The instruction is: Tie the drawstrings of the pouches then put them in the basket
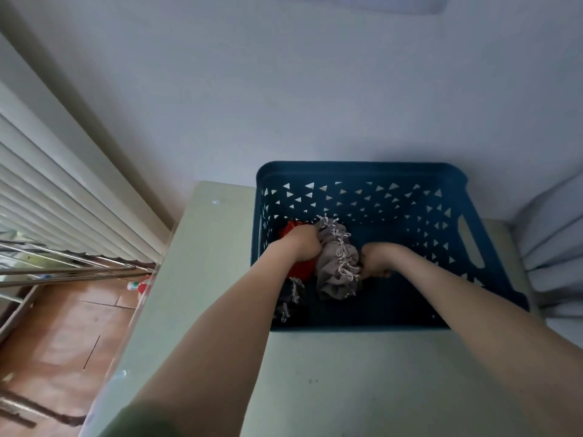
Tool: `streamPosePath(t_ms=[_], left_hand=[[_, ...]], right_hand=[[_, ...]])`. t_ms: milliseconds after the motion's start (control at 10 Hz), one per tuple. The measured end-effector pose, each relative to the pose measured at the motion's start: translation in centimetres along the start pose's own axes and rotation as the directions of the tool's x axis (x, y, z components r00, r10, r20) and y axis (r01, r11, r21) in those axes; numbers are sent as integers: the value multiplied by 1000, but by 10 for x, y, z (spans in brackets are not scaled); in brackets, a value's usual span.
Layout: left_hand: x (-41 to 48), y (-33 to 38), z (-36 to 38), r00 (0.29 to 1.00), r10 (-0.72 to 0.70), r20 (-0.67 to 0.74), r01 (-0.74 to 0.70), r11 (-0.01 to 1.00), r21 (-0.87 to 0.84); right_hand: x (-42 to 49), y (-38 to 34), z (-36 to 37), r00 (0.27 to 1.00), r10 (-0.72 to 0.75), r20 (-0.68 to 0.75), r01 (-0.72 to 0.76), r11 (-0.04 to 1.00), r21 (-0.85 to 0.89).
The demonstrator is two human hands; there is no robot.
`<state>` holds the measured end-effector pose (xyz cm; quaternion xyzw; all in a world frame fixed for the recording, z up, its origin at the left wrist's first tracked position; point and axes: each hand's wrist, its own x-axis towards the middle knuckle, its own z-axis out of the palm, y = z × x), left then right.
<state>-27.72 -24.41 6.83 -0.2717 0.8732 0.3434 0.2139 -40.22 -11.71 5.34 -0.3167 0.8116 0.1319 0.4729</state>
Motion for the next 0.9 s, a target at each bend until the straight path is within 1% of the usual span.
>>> streamPosePath(t_ms=[100,200,300,400,500,600,700,800,900], left_hand=[[-15,4,-2,999,-10,36,9,1000,28],[-42,13,-3,999,-4,48,2,999,34],[-81,25,-2,964,71,254,-56,996,-64],[-116,28,5,886,98,454,-90,995,-40],[-134,28,11,914,91,396,-179,965,191],[-145,33,13,933,182,310,-270,924,270],[-150,26,9,943,175,282,-262,915,307],[-149,11,7,954,165,249,-245,909,337],[-158,14,6,955,204,214,-261,921,289]], right_hand=[[-31,-11,-11,995,74,-69,-82,988,-129],[-64,-18,-9,981,82,-177,-122,967,-223],[-85,-19,2,977,43,-209,-75,986,-150],[-108,-17,18,973,25,-228,-19,999,29],[-130,-17,34,982,16,-186,-4,998,68],[-151,-24,44,992,18,-125,-5,995,104],[-172,-30,49,988,-35,-150,58,987,151],[-176,-40,56,972,-77,-221,110,983,144],[-167,-47,64,918,-109,-381,159,982,103]])
